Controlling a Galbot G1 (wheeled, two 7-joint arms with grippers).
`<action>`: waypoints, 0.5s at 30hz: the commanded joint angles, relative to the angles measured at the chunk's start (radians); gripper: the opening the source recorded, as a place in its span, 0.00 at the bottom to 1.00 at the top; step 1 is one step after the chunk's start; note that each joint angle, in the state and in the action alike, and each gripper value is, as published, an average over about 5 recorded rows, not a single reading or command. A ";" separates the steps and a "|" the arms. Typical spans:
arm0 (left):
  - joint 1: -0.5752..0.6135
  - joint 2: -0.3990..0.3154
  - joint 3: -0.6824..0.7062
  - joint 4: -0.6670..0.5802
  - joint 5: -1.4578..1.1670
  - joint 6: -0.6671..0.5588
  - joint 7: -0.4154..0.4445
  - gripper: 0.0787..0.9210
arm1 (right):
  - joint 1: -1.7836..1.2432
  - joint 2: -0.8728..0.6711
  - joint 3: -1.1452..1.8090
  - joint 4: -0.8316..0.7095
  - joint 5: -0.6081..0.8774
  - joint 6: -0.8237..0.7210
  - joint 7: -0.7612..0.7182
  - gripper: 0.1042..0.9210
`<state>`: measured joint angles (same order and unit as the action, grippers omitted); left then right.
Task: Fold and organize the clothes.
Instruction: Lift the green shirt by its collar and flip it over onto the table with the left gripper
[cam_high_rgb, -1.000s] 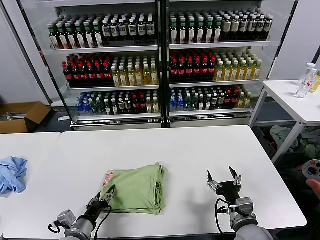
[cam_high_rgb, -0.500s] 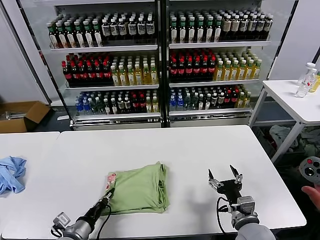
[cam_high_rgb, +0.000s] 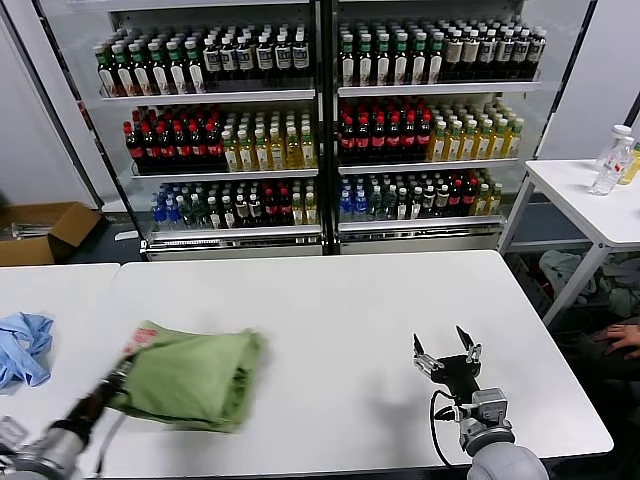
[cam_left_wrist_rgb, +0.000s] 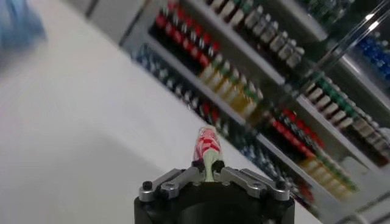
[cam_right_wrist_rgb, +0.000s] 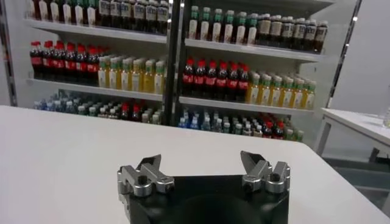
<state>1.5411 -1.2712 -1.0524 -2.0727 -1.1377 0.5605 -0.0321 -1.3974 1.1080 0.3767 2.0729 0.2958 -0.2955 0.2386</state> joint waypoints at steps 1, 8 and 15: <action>0.012 0.149 -0.221 -0.188 0.175 -0.015 -0.006 0.04 | -0.022 0.010 0.009 0.046 -0.007 -0.002 0.001 0.88; -0.045 -0.064 0.350 -0.274 0.533 -0.057 -0.033 0.04 | -0.092 0.022 0.047 0.106 -0.032 0.004 -0.002 0.88; -0.088 -0.226 0.781 -0.073 0.865 -0.119 -0.017 0.04 | -0.120 -0.002 0.099 0.137 -0.032 0.014 -0.006 0.88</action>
<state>1.5092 -1.3005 -0.9029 -2.2386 -0.7631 0.5105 -0.0491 -1.4730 1.1140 0.4266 2.1597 0.2713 -0.2862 0.2343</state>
